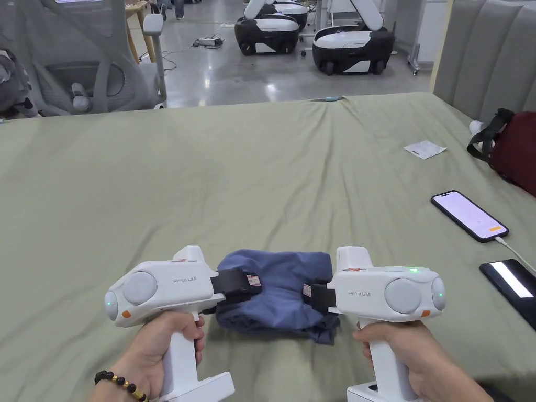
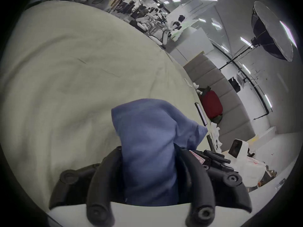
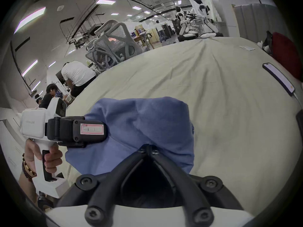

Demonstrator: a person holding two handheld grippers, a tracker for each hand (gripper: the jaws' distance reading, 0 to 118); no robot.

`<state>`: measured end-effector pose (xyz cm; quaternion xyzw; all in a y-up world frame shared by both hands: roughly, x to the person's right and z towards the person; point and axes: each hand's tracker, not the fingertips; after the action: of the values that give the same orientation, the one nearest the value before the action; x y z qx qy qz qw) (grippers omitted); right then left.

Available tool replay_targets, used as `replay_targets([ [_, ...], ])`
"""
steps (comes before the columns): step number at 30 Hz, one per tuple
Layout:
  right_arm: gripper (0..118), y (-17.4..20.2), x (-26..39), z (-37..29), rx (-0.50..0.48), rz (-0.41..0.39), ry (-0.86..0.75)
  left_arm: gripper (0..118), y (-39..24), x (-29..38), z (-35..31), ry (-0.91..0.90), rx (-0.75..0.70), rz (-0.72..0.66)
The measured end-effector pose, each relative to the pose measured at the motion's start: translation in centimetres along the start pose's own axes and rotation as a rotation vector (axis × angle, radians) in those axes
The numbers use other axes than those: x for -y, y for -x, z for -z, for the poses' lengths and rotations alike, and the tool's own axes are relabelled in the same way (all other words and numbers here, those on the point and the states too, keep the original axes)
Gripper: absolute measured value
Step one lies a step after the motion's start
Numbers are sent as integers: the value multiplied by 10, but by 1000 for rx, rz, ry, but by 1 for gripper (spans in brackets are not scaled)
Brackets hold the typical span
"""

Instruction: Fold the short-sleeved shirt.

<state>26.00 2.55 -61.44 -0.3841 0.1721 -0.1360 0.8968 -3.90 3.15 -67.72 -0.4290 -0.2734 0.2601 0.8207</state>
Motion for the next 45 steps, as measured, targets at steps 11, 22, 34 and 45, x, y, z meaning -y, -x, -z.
replay_targets([
  [11,1,117,-58,-6,53,-241,-331,38,79,-52,-102,-10,-87,41],
  [22,1,307,-80,112,-182,-442,-440,38,299,-109,-324,-138,-224,-101],
  [34,1,362,-59,179,-280,-505,-330,78,395,-117,-396,-205,-522,-176],
  [45,1,343,-79,141,-243,-531,-367,39,283,-110,-438,-617,-835,165],
])
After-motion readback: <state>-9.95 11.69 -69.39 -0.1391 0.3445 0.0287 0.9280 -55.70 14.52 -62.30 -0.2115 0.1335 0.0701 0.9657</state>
